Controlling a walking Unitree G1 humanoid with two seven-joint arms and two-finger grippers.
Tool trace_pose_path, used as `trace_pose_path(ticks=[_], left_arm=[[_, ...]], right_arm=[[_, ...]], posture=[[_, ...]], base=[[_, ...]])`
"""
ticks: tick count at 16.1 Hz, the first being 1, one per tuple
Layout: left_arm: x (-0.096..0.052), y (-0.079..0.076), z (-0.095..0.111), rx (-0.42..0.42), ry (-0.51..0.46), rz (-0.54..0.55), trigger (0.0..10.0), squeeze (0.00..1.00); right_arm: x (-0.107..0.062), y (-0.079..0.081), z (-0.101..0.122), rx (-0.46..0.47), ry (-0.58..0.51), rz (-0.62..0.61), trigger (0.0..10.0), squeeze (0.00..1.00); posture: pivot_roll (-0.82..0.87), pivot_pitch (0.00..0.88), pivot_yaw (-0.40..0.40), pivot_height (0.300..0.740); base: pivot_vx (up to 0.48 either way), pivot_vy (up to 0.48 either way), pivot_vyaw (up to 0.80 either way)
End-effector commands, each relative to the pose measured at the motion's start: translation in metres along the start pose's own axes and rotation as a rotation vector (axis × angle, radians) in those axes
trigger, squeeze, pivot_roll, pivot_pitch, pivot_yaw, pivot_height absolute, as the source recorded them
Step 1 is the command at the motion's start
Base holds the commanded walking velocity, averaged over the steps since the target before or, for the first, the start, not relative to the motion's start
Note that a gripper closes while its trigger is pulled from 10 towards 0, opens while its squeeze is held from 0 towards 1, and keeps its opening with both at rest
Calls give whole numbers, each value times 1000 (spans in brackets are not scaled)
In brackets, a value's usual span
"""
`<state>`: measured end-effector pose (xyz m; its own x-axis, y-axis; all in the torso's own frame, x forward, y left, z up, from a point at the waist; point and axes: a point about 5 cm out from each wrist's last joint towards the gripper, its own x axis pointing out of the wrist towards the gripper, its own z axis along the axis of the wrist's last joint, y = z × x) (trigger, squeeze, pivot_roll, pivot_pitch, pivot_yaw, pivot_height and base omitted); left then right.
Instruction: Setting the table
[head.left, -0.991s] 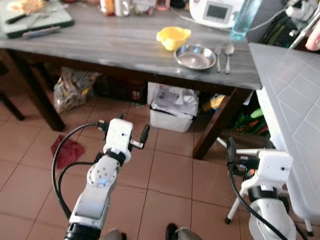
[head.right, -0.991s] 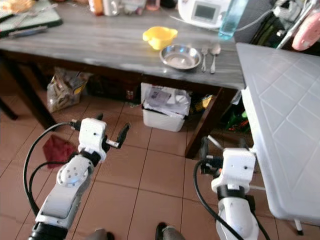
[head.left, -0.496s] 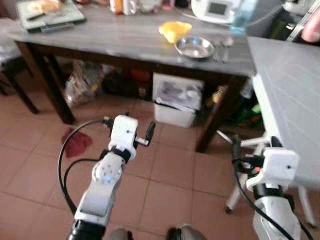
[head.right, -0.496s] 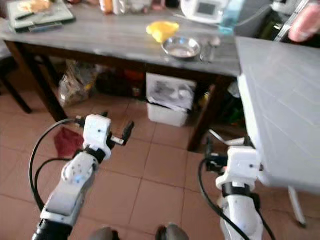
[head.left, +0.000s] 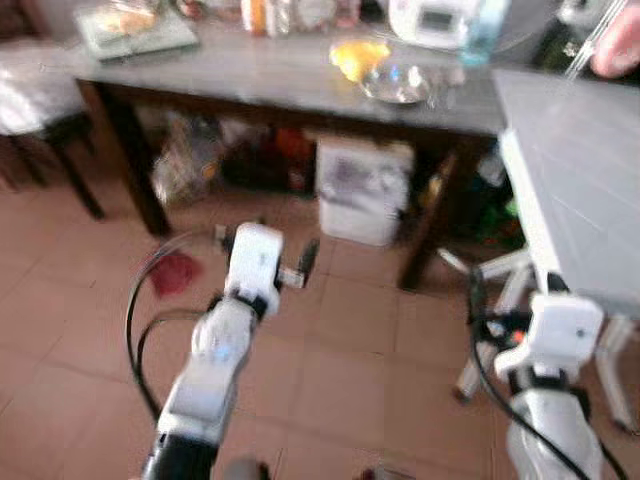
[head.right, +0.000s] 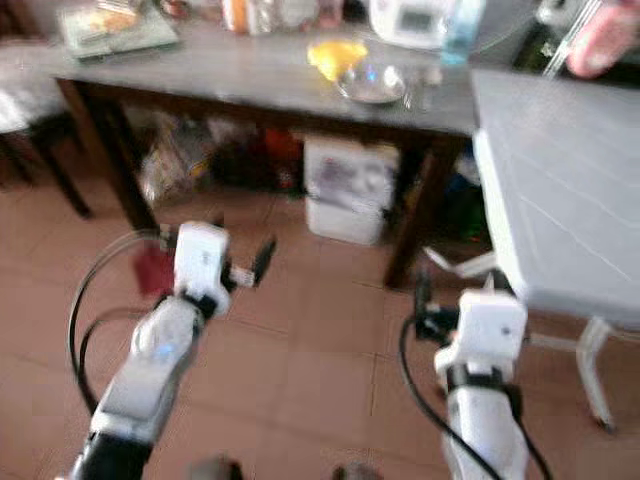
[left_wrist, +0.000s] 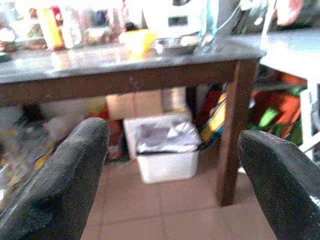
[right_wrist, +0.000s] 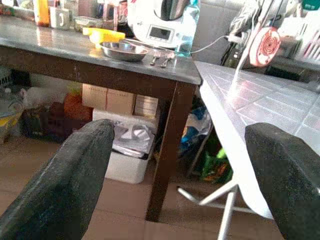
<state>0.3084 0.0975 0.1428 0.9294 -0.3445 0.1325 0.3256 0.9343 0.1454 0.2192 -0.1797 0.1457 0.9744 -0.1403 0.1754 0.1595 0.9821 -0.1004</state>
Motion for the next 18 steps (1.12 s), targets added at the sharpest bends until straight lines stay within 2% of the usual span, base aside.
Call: trace_pose_path(ticks=[1, 4, 9, 13, 18], left_arm=[[6, 0, 5, 4, -28, -3, 10000, 0], [20, -4, 12, -7, -69, 17, 10000, 0], [31, -11, 17, -35, -129, 57, 10000, 0], [41, -15, 20, -8, -153, 10, 10000, 0], [47, -25, 24, 21, -172, -77, 10000, 0]], right_arm=[[5, -3, 5, -19, -31, -9, 10000, 0], [14, -8, 10, -35, -56, -8, 10000, 0], [26, -11, 20, -80, -100, 39, 10000, 0], [29, -13, 22, -77, -129, -10, 10000, 0], [20, -16, 16, -59, -129, -104, 10000, 0]], posture=[[82, 76, -56, 714], [59, 25, -96, 714], [50, 0, -133, 714], [37, 0, -61, 714], [18, 0, 44, 714]], base=[[0, 0, 0], [0, 0, 0], [0, 0, 0], [0, 0, 0], [0, 0, 0]])
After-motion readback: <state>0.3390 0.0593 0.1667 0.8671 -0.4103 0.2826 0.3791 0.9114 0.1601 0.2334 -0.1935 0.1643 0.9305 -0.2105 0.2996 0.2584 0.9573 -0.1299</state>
